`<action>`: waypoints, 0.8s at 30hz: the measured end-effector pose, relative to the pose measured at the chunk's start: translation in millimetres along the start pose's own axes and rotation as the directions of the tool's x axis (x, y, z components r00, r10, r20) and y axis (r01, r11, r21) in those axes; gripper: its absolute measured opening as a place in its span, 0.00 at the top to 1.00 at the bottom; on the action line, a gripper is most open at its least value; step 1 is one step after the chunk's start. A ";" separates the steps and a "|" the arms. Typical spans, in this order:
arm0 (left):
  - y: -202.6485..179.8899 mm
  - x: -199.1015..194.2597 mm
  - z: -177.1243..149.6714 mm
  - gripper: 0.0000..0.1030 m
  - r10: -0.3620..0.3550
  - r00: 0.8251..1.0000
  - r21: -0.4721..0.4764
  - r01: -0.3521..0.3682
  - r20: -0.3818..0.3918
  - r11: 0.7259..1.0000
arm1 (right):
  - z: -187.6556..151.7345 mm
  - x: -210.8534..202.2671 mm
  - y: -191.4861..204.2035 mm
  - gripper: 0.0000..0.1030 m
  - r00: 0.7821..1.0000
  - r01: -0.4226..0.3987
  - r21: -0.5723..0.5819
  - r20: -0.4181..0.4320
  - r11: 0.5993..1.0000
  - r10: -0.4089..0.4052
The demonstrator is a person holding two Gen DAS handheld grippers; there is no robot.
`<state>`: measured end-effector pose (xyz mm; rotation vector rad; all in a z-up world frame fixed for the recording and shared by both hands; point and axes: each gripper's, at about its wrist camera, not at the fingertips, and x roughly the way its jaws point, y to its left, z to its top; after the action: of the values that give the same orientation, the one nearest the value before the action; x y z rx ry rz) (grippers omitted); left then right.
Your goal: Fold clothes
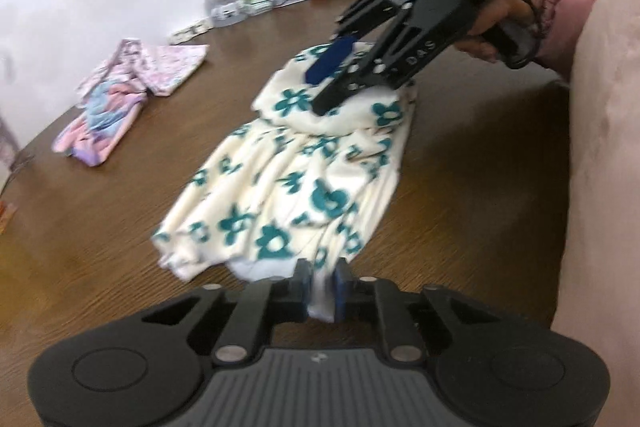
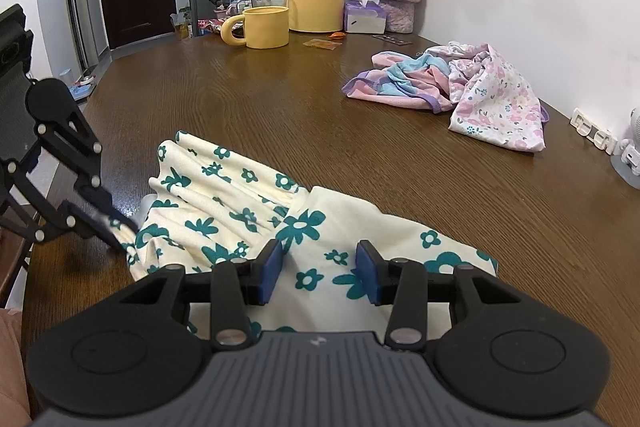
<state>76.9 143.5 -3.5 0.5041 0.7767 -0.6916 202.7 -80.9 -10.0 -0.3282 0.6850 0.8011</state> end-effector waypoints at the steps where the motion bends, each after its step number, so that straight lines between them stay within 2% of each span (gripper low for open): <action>1: 1.0 -5.9 2.1 0.78 -0.003 1.000 -0.004 0.003 0.018 1.000 | 0.1 0.1 0.3 0.60 1.000 0.001 0.000 0.000 1.000 -0.001; 5: 3.1 -32.9 15.8 0.44 0.004 0.990 -0.014 -0.002 0.140 1.000 | 1.1 0.2 0.5 0.59 1.000 0.001 0.001 0.001 1.000 -0.001; 6: 3.1 -36.1 20.4 0.43 0.011 0.986 -0.016 -0.009 0.164 1.000 | 1.4 -0.3 0.1 0.59 1.000 -0.001 0.002 0.004 1.000 0.001; 8: 2.7 -30.0 33.3 0.42 0.030 0.984 -0.014 -0.029 0.176 1.000 | 2.6 -2.9 -2.8 0.59 1.000 -0.014 0.021 0.016 1.000 0.014; 12: 0.0 -6.2 56.8 0.43 0.041 0.986 0.014 -0.044 0.164 0.999 | 5.1 -29.3 -17.4 0.58 0.993 -0.079 0.107 0.097 0.991 0.069; 16: -10.7 23.1 79.5 0.49 -0.005 0.984 0.100 -0.013 0.178 0.995 | -8.6 -59.4 -40.5 0.52 0.993 -0.048 0.188 0.114 0.981 0.026; 21: -19.6 50.7 97.0 0.54 -0.037 0.985 0.167 0.008 0.169 0.986 | -45.4 -73.6 -77.2 0.52 0.996 -0.047 0.372 0.085 0.927 0.016; 24: -14.3 62.5 95.1 0.54 -0.057 0.989 0.145 0.036 0.140 0.989 | -66.6 -78.8 -96.2 0.52 0.997 -0.062 0.470 0.079 0.880 0.028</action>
<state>142.5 49.7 4.8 0.5601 0.6080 -0.8218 206.5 -221.8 -4.5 0.1612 0.8001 0.6591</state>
